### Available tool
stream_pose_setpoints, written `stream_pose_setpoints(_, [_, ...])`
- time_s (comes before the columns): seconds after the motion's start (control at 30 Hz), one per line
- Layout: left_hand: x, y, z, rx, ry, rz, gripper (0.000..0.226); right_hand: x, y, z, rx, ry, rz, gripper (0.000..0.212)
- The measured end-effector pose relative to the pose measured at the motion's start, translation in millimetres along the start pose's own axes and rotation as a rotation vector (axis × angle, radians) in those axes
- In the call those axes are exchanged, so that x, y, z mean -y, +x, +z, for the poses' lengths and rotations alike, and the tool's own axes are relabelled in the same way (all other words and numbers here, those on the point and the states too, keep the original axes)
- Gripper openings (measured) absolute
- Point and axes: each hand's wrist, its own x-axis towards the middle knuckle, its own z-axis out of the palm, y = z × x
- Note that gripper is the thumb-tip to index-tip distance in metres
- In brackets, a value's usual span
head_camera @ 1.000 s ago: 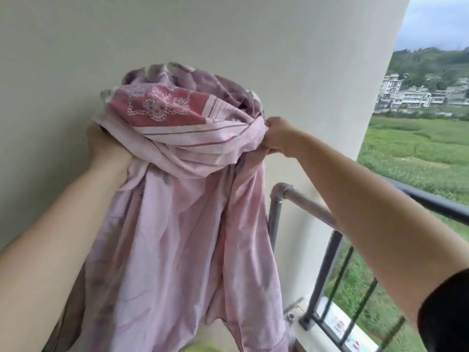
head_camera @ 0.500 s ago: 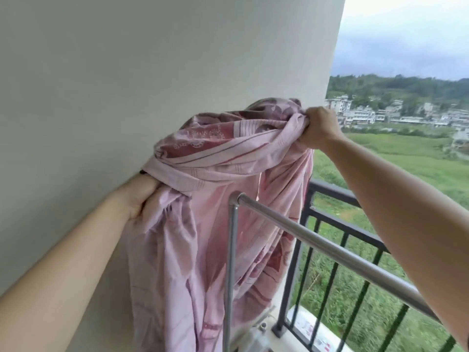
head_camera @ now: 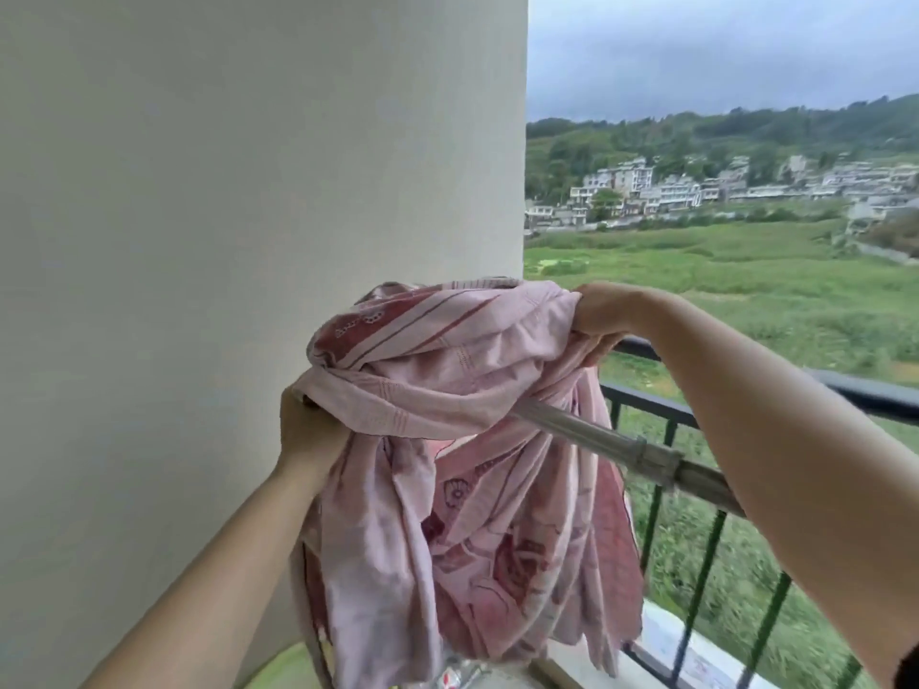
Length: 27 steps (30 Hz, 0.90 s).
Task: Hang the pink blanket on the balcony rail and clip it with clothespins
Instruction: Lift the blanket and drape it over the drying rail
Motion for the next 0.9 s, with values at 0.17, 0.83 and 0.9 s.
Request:
stream_pose_setpoints(0.17, [-10.4,-62.4,-17.4,-0.084,0.181,0.271,0.005,9.7,-51.6,9.4,0.006,-0.108,-0.131,0.018])
stream_pose_setpoints(0.83, [-38.7,-348.5,10.2,0.322,-0.158,0.617,0.061,-156.5,-322.9,-29.8,-0.344,-0.448,0.256,0.022])
stream_pose_setpoints(0.9, [-30.8,-379.5,5.9,0.379,-0.219,0.586,0.065,-169.4,-353.2,-32.3,-0.434,-0.473,0.271,0.019])
